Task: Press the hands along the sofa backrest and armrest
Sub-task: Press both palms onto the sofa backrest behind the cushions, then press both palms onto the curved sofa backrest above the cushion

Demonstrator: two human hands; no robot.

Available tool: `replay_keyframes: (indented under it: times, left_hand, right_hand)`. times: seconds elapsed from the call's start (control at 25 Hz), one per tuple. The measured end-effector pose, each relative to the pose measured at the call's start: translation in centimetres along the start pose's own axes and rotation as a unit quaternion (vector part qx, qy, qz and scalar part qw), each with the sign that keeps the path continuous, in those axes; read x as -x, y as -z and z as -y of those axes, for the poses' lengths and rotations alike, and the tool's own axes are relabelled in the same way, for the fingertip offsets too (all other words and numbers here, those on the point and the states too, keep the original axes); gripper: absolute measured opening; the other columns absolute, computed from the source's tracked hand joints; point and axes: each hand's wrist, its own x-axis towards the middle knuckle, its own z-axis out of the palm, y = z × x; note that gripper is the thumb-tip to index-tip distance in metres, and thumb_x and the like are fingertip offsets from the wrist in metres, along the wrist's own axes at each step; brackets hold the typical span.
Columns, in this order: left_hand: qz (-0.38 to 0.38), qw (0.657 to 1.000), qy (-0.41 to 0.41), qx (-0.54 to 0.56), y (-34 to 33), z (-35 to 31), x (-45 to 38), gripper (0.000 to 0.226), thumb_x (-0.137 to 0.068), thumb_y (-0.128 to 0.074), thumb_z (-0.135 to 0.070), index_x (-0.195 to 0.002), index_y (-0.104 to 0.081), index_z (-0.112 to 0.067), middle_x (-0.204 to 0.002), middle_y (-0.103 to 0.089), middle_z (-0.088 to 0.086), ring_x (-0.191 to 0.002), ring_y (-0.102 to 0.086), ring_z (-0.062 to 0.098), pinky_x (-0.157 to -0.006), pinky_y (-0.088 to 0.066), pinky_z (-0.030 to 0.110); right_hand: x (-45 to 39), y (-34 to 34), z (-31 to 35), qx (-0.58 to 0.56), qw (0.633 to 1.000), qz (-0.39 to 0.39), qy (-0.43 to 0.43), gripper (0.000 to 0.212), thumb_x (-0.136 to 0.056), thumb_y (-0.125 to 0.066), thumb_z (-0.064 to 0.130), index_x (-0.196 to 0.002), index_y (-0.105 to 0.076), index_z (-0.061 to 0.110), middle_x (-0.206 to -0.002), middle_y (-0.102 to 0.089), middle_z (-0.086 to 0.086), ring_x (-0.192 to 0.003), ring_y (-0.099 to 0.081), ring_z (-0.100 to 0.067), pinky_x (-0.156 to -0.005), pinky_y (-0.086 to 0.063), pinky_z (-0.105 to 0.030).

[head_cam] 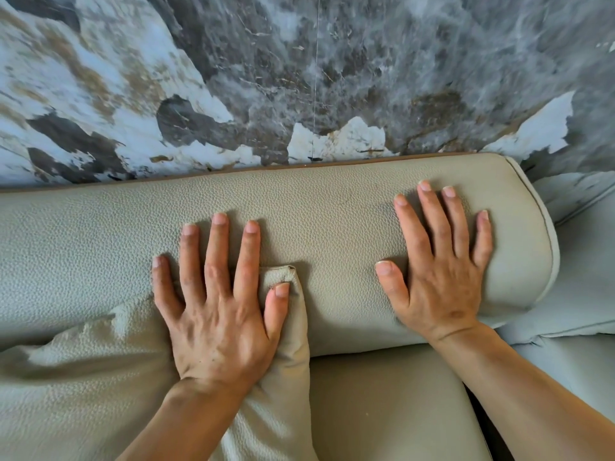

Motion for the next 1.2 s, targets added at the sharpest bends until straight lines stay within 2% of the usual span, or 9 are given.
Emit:
replay_keyframes:
  times: [0.16, 0.28, 0.4, 0.52, 0.56, 0.64, 0.76, 0.92, 1.2]
  left_hand:
    - [0.027, 1.000, 0.003, -0.001, 0.4, 0.1, -0.3, 0.068, -0.097, -0.019, -0.059, -0.157, -0.021, -0.026, -0.161, -0.027, 0.009, -0.149, -0.019, 0.035, -0.119, -0.010, 0.057]
    - [0.078, 0.997, 0.017, -0.021, 1.7, -0.7, -0.5, 0.067, -0.098, -0.017, -0.059, -0.157, -0.020, -0.026, -0.162, -0.025, 0.008, -0.150, -0.018, 0.034, -0.120, -0.011, 0.058]
    - [0.171, 0.984, 0.040, -0.016, 4.6, -1.2, -0.7, 0.069, -0.096, -0.008, -0.062, -0.158, -0.009, -0.030, -0.167, -0.013, 0.004, -0.153, -0.007, 0.029, -0.122, -0.006, 0.055]
    - [0.235, 0.971, 0.046, 0.001, 8.1, -1.5, -0.2, 0.073, -0.092, 0.000, -0.063, -0.158, 0.000, -0.031, -0.168, 0.001, 0.000, -0.154, 0.002, 0.026, -0.124, 0.001, 0.049]
    - [0.234, 0.971, 0.044, -0.004, 9.9, -1.6, 0.3, 0.073, -0.092, 0.003, -0.064, -0.158, 0.001, -0.032, -0.168, 0.002, 0.000, -0.154, 0.003, 0.025, -0.124, 0.003, 0.048]
    - [0.221, 0.974, 0.040, -0.015, 13.7, -1.6, 1.4, 0.074, -0.091, 0.004, -0.063, -0.158, 0.001, -0.031, -0.168, 0.003, 0.000, -0.154, 0.003, 0.025, -0.124, 0.005, 0.046]
    - [0.167, 0.985, 0.030, 0.005, 19.5, -1.3, 2.3, 0.071, -0.095, -0.010, -0.059, -0.158, -0.016, -0.026, -0.167, -0.012, 0.005, -0.154, -0.007, 0.027, -0.124, -0.003, 0.051]
    - [0.077, 0.997, 0.007, 0.015, 28.6, -0.6, 2.5, 0.067, -0.097, -0.026, -0.052, -0.154, -0.031, -0.018, -0.163, -0.024, 0.011, -0.151, -0.017, 0.033, -0.121, -0.011, 0.057]
    - [-0.039, 0.999, 0.009, 0.013, 46.8, 2.6, 3.8, 0.066, -0.096, -0.032, -0.051, -0.154, -0.028, -0.019, -0.164, -0.022, 0.011, -0.152, -0.013, 0.034, -0.121, -0.009, 0.059]
  right_hand:
    - [0.1, -0.4, 0.0, -0.002, 1.000, -0.014, 0.002, 0.068, -0.095, -0.018, 0.062, -0.152, -0.026, 0.028, -0.158, -0.033, -0.006, -0.147, -0.026, -0.028, -0.116, -0.015, -0.059]
    - [0.0, -0.2, -0.2, -0.007, 1.000, 0.013, -0.001, 0.067, -0.095, -0.021, 0.062, -0.153, -0.024, 0.029, -0.158, -0.032, -0.005, -0.147, -0.024, -0.028, -0.117, -0.011, -0.057]
    - [-0.3, 2.2, 0.0, -0.022, 0.994, 0.103, 0.004, 0.068, -0.093, -0.027, 0.062, -0.153, -0.024, 0.029, -0.161, -0.026, -0.004, -0.149, -0.019, -0.027, -0.118, -0.007, -0.056]
    - [-1.0, 6.0, 0.0, -0.057, 0.976, 0.211, -0.013, 0.074, -0.089, -0.015, 0.066, -0.155, -0.011, 0.033, -0.165, -0.009, 0.001, -0.151, -0.006, -0.023, -0.120, -0.002, -0.055]
    - [-1.0, 7.9, 0.0, -0.060, 0.974, 0.219, -0.020, 0.075, -0.088, -0.012, 0.067, -0.155, -0.007, 0.033, -0.166, -0.005, 0.002, -0.151, -0.003, -0.023, -0.120, -0.001, -0.054]
    - [-0.5, 12.3, 0.4, -0.062, 0.980, 0.190, -0.020, 0.074, -0.090, -0.016, 0.065, -0.155, -0.011, 0.031, -0.165, -0.008, -0.001, -0.151, -0.007, -0.025, -0.119, -0.004, -0.055]
    - [0.3, 19.3, 1.1, -0.059, 0.989, 0.135, -0.018, 0.070, -0.093, -0.026, 0.059, -0.154, -0.022, 0.024, -0.163, -0.021, -0.006, -0.148, -0.019, -0.030, -0.117, -0.009, -0.057]
    - [-0.1, 29.3, 2.7, -0.053, 0.993, 0.100, -0.020, 0.070, -0.094, -0.024, 0.058, -0.155, -0.020, 0.024, -0.163, -0.021, -0.006, -0.149, -0.018, -0.030, -0.117, -0.011, -0.059]
    - [-4.0, 47.3, 7.3, -0.075, 0.996, 0.040, -0.015, 0.071, -0.095, -0.019, 0.061, -0.155, -0.018, 0.024, -0.164, -0.015, -0.007, -0.151, -0.011, -0.030, -0.116, -0.006, -0.060]
